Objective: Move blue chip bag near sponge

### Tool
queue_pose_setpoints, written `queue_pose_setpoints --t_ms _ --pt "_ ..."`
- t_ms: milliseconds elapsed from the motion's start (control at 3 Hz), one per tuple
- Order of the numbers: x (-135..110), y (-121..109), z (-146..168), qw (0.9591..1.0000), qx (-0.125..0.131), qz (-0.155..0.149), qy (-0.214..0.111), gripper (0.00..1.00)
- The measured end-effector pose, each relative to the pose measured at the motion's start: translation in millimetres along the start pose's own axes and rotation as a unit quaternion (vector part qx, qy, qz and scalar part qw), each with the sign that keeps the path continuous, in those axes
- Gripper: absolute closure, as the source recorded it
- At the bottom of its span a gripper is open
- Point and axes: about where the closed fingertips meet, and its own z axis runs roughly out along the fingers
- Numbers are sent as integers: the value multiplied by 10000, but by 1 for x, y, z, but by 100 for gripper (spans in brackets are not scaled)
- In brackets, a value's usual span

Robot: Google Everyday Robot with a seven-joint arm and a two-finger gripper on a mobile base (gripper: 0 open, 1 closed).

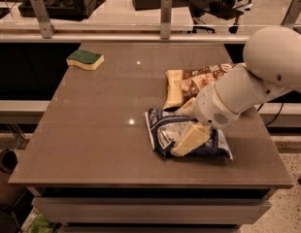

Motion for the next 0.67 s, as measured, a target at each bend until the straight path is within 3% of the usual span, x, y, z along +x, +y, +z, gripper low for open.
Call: queue_pose_setpoints --t_ms 667 --pt "-3 2 0 10000 -1 -25 -5 86"
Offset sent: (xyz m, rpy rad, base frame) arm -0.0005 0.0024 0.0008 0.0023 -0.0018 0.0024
